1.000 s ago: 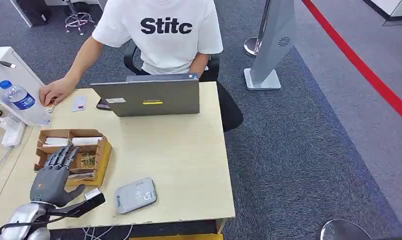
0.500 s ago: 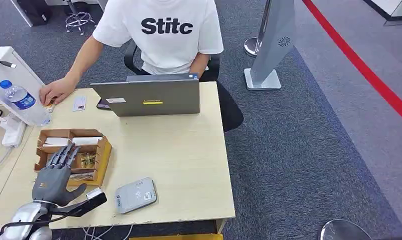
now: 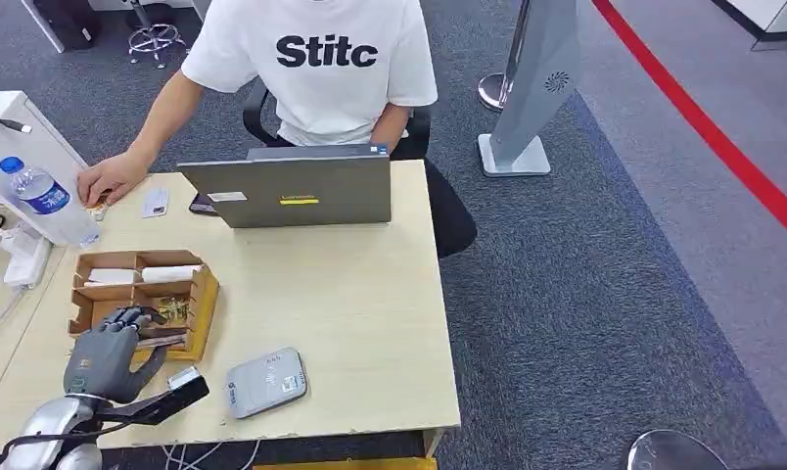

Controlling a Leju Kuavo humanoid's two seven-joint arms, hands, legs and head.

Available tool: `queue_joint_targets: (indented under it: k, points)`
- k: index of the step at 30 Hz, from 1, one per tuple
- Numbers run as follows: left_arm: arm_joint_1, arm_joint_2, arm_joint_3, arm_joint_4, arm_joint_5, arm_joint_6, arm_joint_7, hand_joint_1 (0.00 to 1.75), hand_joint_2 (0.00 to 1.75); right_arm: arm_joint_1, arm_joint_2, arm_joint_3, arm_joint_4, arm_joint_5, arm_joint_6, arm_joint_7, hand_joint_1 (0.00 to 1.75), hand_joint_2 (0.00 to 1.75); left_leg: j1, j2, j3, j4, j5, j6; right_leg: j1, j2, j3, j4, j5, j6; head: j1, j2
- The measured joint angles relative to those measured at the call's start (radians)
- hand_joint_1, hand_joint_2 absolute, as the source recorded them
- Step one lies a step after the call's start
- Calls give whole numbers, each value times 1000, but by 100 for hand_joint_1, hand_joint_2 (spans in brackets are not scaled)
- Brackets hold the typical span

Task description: Pass the card to the sensor for recognition and then transmit it.

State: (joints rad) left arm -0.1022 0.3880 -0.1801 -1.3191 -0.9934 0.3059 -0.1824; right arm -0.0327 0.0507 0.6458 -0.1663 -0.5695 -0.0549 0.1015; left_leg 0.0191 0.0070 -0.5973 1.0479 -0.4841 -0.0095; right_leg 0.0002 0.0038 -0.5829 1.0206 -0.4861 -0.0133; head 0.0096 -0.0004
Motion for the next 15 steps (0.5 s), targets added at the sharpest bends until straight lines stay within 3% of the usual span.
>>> queue_joint_targets:
  k: [15]
  points:
    - [11, 2, 0, -13, 18, 14, -16, 175, 175, 0, -1, 1, 0, -1, 0, 0, 0, 175, 0, 0, 0, 0, 0, 0, 0, 0, 0, 0, 0, 0, 0, 0]
